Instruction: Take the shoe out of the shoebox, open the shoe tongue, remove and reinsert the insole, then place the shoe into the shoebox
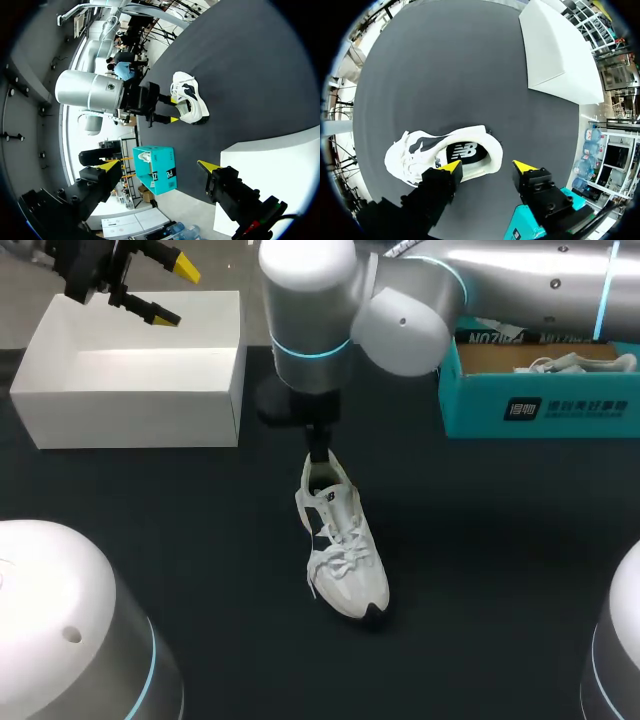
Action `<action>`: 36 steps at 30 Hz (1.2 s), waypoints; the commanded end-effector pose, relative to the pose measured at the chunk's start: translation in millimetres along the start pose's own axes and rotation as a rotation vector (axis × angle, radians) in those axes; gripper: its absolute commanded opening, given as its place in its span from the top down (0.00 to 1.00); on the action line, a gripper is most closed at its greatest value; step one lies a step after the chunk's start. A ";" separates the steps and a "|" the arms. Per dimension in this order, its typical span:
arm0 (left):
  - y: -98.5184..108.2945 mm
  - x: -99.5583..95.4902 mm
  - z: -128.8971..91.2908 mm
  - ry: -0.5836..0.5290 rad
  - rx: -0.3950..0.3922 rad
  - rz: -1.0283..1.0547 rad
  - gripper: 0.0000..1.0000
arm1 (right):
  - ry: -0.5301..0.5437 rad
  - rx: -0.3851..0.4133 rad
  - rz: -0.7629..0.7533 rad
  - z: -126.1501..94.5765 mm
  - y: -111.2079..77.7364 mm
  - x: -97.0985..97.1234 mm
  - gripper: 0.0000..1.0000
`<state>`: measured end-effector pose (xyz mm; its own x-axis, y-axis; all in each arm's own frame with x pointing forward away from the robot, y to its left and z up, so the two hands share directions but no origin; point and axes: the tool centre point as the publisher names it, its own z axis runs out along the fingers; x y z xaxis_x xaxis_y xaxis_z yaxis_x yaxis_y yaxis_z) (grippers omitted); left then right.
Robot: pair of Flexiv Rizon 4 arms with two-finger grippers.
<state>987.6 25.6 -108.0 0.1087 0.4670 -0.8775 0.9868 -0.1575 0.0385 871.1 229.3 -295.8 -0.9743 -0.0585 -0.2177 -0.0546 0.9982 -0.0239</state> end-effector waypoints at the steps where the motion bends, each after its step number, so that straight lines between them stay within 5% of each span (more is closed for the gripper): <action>1: -0.2 0.1 -0.4 0.003 0.001 0.001 0.00 | 0.002 -0.033 -0.003 11.9 -6.2 -2.7 0.09; 6: -0.2 0.1 -0.4 0.003 0.001 0.001 0.00 | 0.012 -0.045 -0.022 24.8 -10.0 -4.5 0.00; 16: -0.2 0.1 -0.4 0.003 0.001 0.001 0.00 | 0.027 -0.072 -0.039 48.5 -12.9 -17.9 0.05; 30: -0.2 0.1 -0.4 0.003 0.001 0.001 0.00 | 0.101 -0.089 -0.103 80.9 -0.3 -29.2 0.14; 36: -0.2 0.1 -0.4 0.003 0.001 0.001 0.00 | 0.115 -0.081 -0.105 84.8 -0.3 -28.4 0.30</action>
<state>987.6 25.6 -108.0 0.1088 0.4671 -0.8775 0.9868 -0.1575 0.0385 915.5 226.1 -370.0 -0.9800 -0.1658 -0.1102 -0.1715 0.9842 0.0447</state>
